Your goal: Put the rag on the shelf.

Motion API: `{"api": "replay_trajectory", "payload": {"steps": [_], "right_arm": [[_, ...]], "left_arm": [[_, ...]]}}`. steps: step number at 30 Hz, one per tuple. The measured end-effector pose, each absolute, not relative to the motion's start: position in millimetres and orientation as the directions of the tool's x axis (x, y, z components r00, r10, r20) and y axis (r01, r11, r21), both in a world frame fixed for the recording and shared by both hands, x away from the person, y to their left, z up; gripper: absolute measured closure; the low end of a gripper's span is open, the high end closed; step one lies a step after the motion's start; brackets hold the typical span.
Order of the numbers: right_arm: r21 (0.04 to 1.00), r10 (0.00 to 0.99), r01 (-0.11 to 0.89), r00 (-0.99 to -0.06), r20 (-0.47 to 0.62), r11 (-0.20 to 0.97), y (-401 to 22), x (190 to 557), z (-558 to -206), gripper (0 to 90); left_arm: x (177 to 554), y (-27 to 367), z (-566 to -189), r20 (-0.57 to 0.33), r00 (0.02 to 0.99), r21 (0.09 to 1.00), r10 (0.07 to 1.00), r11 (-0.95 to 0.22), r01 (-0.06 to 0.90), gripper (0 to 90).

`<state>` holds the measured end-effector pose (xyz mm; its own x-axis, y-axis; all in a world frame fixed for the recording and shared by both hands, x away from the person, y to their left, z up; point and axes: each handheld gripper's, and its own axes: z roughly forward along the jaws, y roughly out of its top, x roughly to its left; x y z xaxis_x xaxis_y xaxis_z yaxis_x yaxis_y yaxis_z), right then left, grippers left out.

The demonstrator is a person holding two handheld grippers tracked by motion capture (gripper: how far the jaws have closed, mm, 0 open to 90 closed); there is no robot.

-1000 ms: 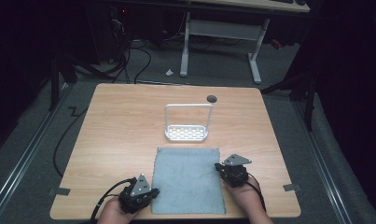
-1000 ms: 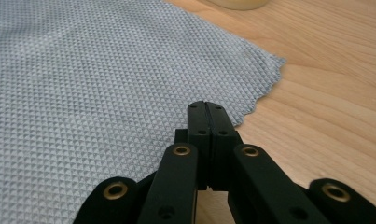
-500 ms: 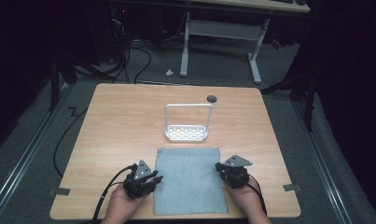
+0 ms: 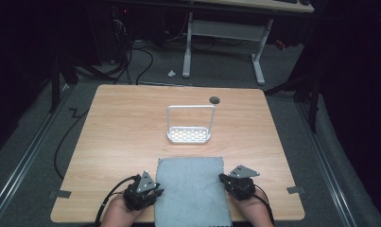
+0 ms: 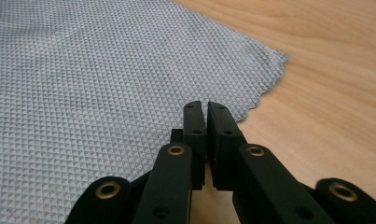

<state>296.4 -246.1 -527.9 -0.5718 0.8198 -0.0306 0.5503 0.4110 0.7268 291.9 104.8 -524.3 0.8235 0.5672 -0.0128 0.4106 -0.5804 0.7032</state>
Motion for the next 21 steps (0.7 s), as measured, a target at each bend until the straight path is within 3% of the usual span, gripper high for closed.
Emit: {"api": "replay_trajectory", "payload": {"steps": [7,15,21], "right_arm": [[0.734,0.811,0.53,-0.584,-0.046,0.424,-243,289,-524,86.0],[0.781,0.85,0.514,-0.525,-0.041,0.355,-253,295,-521,76.0],[0.787,0.854,0.509,-0.519,-0.043,0.349,-256,298,-521,74.1]], "left_arm": [[294,107,-522,0.016,0.81,0.706,0.586,-0.58,0.406,69.3],[328,121,-523,-0.133,0.693,0.785,0.709,-0.351,0.51,61.8],[358,114,-528,-0.136,0.635,0.77,0.76,-0.322,0.55,65.1]]}}
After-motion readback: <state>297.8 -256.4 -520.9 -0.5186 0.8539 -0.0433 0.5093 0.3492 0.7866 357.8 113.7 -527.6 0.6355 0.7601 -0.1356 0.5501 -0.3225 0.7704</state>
